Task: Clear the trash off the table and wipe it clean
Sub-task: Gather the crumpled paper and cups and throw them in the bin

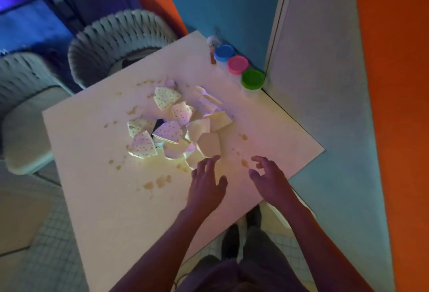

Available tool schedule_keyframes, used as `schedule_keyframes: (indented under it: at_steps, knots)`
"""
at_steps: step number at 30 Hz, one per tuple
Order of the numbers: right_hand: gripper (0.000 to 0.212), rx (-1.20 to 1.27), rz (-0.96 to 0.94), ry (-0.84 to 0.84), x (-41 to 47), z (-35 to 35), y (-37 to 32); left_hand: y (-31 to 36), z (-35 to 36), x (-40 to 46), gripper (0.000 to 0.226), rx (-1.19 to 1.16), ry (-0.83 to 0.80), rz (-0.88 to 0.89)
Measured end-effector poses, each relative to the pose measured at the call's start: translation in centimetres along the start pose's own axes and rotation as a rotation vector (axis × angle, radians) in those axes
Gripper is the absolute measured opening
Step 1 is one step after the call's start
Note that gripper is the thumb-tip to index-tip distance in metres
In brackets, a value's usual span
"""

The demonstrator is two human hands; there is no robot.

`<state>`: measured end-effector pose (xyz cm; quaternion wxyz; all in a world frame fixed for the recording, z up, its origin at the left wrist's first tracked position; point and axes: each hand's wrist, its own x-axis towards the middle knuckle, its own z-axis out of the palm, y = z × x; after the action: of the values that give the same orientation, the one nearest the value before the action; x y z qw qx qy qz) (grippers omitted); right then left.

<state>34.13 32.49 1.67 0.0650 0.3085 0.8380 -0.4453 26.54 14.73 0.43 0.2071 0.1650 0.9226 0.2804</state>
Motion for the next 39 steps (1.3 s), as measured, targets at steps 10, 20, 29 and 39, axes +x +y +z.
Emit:
schedule_keyframes:
  at_steps: [10,20,29,39]
  knots:
    - [0.050,-0.162,-0.175,-0.232,8.7,0.8,-4.6,-0.1,-2.6,4.7,0.064,-0.030,0.178,-0.320]
    - [0.051,-0.441,-0.568,-0.445,14.6,3.0,-9.6,-0.1,-2.4,7.2,0.063,0.015,0.171,-0.540]
    - [0.055,-0.732,-0.786,-0.574,16.6,5.3,-9.8,0.1,-1.5,8.6,0.060,0.073,0.128,-0.631]
    - [0.054,-0.771,-0.750,-0.569,18.0,5.8,-9.3,-0.2,-1.7,10.0,0.067,-0.078,0.212,-0.606]
